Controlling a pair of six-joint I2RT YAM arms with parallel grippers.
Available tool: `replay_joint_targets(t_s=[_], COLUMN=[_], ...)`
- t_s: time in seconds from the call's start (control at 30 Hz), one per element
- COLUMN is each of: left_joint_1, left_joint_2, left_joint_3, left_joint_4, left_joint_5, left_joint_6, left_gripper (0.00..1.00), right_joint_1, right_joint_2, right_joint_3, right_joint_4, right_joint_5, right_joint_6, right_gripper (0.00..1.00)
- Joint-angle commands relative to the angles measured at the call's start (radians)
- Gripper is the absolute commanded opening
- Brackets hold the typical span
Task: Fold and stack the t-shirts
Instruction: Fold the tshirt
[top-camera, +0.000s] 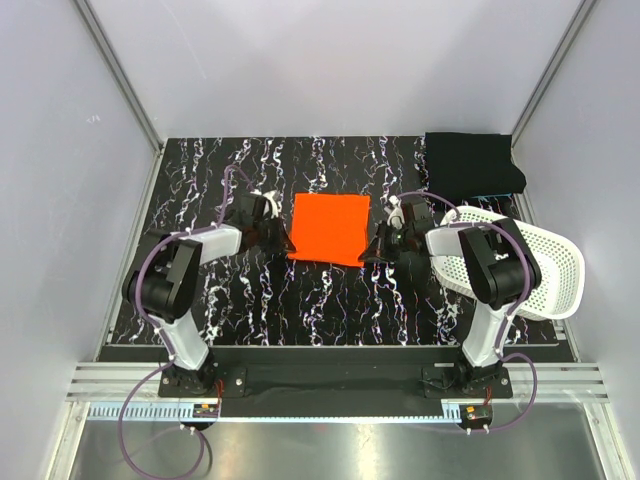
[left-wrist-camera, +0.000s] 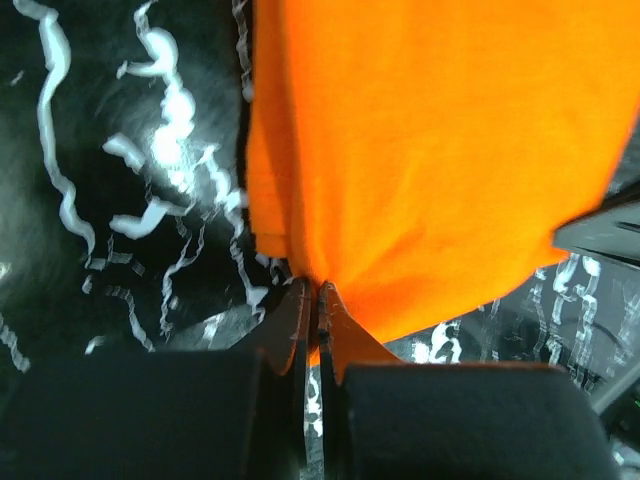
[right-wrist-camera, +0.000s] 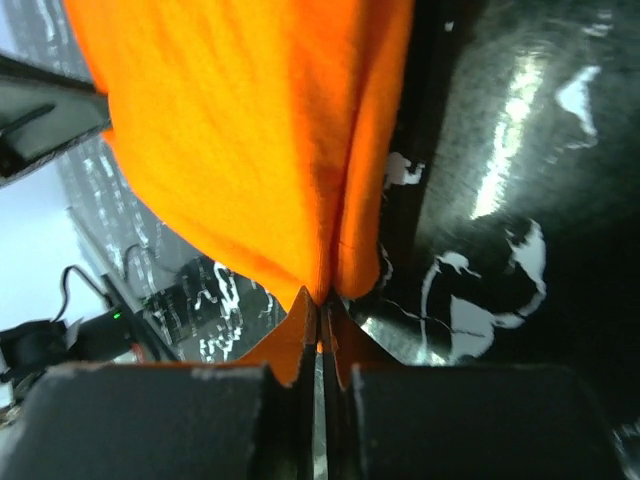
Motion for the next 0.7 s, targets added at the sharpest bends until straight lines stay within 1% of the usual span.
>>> replay_joint_targets(t_s=[0.0, 0.07, 0.13, 0.23, 0.3, 0.4, 0.43, 0.53, 0.57, 0.6, 0.63, 0.67], left_joint_1=[-0.048, -0.067, -0.070, -0.070, -0.070, -0.070, -0.071, -0.074, -0.082, -0.083, -0.084, -0.084], left_joint_2=[-0.098, -0.136, -0.153, -0.180, -0.187, -0.191, -0.188, -0.181, -0.182, -0.184, -0.188, -0.194], left_joint_3=[-0.043, -0.069, -0.097, -0.115, -0.123, -0.127, -0.128, -0.121, -0.118, -0.114, -0.111, -0.106], left_joint_4=[-0.029, -0.034, -0.031, -0.043, -0.046, -0.049, -0.046, -0.035, -0.034, -0.034, -0.037, -0.038], left_joint_5=[-0.171, -0.231, -0.243, -0.308, -0.326, -0.328, -0.322, -0.244, -0.227, -0.205, -0.169, -0.156], left_joint_6=[-0.008, -0.032, -0.048, -0.063, -0.063, -0.066, -0.069, -0.065, -0.065, -0.065, -0.075, -0.080], left_gripper=[0.00, 0.00, 0.00, 0.00, 0.00, 0.00, 0.00, 0.00, 0.02, 0.09, 0.18, 0.18], right_joint_1=[0.005, 0.005, 0.005, 0.005, 0.005, 0.005, 0.005, 0.005, 0.005, 0.005, 0.005, 0.005], right_joint_2=[-0.068, -0.089, -0.103, -0.116, -0.117, -0.125, -0.126, -0.134, -0.143, -0.146, -0.149, -0.163], right_joint_3=[-0.016, -0.038, -0.052, -0.058, -0.063, -0.072, -0.073, -0.076, -0.075, -0.067, -0.063, -0.058], right_joint_4=[-0.076, -0.079, -0.081, -0.090, -0.095, -0.096, -0.127, -0.125, -0.125, -0.125, -0.125, -0.127], right_joint_5=[0.121, 0.133, 0.135, 0.150, 0.150, 0.170, 0.170, 0.121, 0.107, 0.092, 0.063, 0.057], right_joint_6=[-0.055, -0.063, -0.062, -0.055, -0.065, -0.063, -0.062, -0.057, -0.052, -0.052, -0.048, -0.037], right_gripper=[0.00, 0.00, 0.00, 0.00, 0.00, 0.00, 0.00, 0.00, 0.02, 0.06, 0.12, 0.21])
